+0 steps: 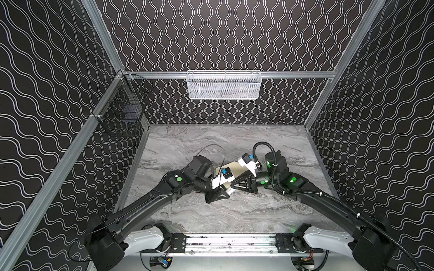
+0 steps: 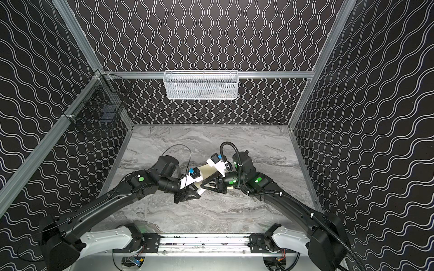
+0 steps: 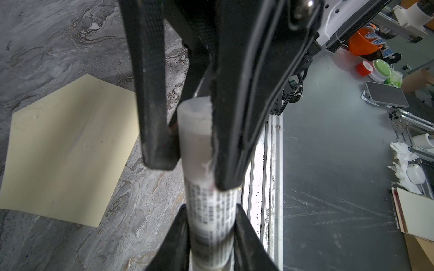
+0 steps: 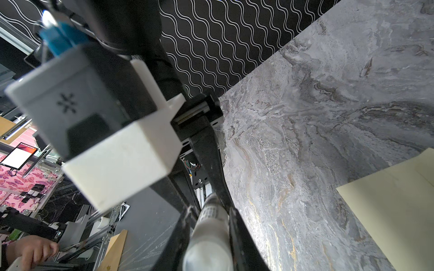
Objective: Place the letter into the envelope and seal it
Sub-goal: 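Grasp the glue stick's cap with the right gripper while the left holds the tube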
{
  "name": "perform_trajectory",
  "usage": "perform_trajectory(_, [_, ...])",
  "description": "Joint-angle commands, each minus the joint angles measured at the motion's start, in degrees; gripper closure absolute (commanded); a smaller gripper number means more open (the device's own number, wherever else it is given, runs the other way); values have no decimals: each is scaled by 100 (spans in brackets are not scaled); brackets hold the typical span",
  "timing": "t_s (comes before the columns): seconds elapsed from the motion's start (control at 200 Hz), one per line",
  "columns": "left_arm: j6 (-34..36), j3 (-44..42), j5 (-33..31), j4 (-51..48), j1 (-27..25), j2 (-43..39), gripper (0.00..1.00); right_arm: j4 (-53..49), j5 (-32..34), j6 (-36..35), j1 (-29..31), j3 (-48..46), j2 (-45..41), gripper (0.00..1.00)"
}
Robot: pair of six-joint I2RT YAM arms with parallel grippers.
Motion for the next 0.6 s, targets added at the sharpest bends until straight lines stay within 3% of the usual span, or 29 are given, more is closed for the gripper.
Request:
perform_trajectory(0.0, [-138, 4, -195, 517, 4, -60, 68, 231, -191, 242, 21, -17, -60, 85])
perform_trajectory(0.095, [-353, -146, -287, 797, 4, -189, 52, 259, -35, 325, 25, -29, -92, 89])
perform_trajectory(0.175, [-802, -272, -617, 1068, 4, -281, 32, 324, 98, 412, 21, -57, -101, 90])
perform_trajectory(0.27, [-1049, -311, -478, 1234, 4, -244, 23, 493, 140, 538, 5, -110, -64, 91])
perform_trajectory(0.47, [-1182, -499, -352, 1562, -20, -192, 23, 560, 46, 592, -36, -30, 88, 92])
perform_trajectory(0.596, [-1133, -534, -309, 1598, -31, -213, 32, 627, 102, 625, -54, -61, 41, 93])
